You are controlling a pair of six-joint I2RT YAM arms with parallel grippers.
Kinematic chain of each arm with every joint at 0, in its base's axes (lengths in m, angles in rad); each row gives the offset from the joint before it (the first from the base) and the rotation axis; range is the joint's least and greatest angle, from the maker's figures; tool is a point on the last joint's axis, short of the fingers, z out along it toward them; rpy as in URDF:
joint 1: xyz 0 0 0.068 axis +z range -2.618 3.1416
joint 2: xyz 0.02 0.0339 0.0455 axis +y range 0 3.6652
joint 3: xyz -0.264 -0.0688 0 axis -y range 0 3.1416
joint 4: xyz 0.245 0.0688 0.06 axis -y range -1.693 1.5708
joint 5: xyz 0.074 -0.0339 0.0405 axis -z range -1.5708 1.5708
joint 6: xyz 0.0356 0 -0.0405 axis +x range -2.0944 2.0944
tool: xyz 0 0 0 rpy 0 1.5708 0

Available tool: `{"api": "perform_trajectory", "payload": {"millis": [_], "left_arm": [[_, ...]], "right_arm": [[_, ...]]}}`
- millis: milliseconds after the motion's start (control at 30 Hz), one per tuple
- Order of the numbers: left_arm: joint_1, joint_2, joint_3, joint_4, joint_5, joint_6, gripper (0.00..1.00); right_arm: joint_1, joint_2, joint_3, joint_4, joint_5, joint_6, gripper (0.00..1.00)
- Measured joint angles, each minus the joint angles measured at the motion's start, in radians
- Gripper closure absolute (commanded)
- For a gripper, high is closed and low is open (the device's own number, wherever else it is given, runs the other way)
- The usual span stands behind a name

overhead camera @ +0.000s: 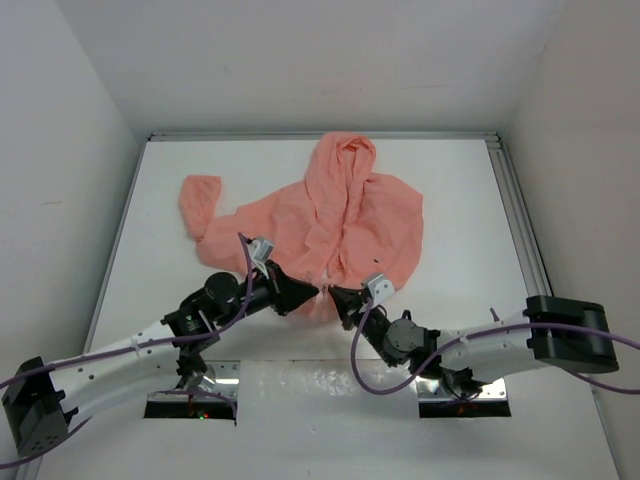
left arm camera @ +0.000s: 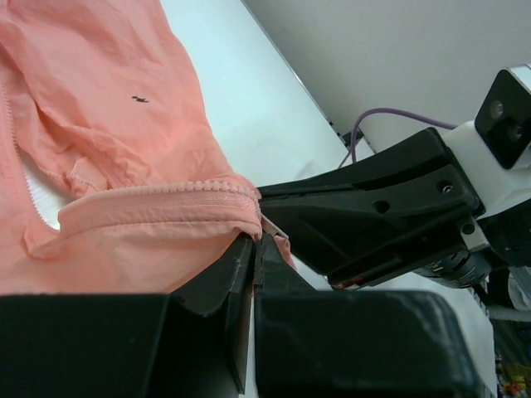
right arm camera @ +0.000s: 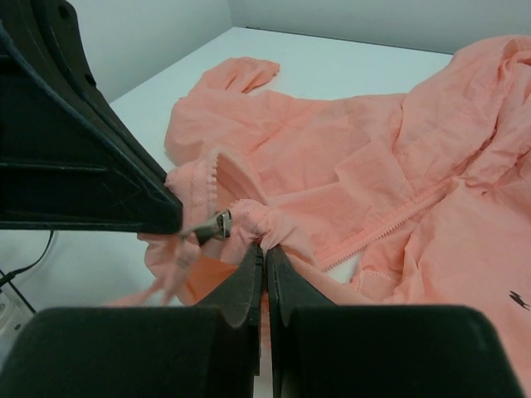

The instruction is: Zip up the jacket

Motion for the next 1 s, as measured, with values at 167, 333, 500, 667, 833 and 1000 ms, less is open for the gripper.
{"api": "perform_trajectory", "payload": {"millis": [167, 333, 500, 667, 833, 1000], "left_arm": [[0.000, 0.063, 0.001, 0.053, 0.052, -0.022, 1.00], [0.000, 0.157, 0.004, 0.060, 0.099, -0.032, 1.00], [0.000, 0.098, 0.040, -0.046, 0.047, -0.012, 1.00], [0.000, -0.030, 0.083, -0.166, -0.063, 0.026, 1.00], [0.000, -0.063, 0.106, -0.206, -0.122, 0.043, 1.00], [0.000, -0.039, 0.106, -0.207, -0.130, 0.044, 1.00]], "right_arm": [[0.000, 0.048, 0.029, 0.032, -0.019, -0.013, 1.00], [-0.006, 0.089, 0.057, 0.056, -0.014, -0.049, 1.00], [-0.006, 0.086, 0.055, 0.080, 0.006, -0.064, 1.00], [-0.006, 0.006, 0.019, 0.088, 0.022, -0.064, 1.00], [-0.006, -0.032, -0.007, 0.090, 0.013, -0.058, 1.00], [-0.006, -0.089, -0.053, 0.086, -0.040, -0.026, 1.00]]}}
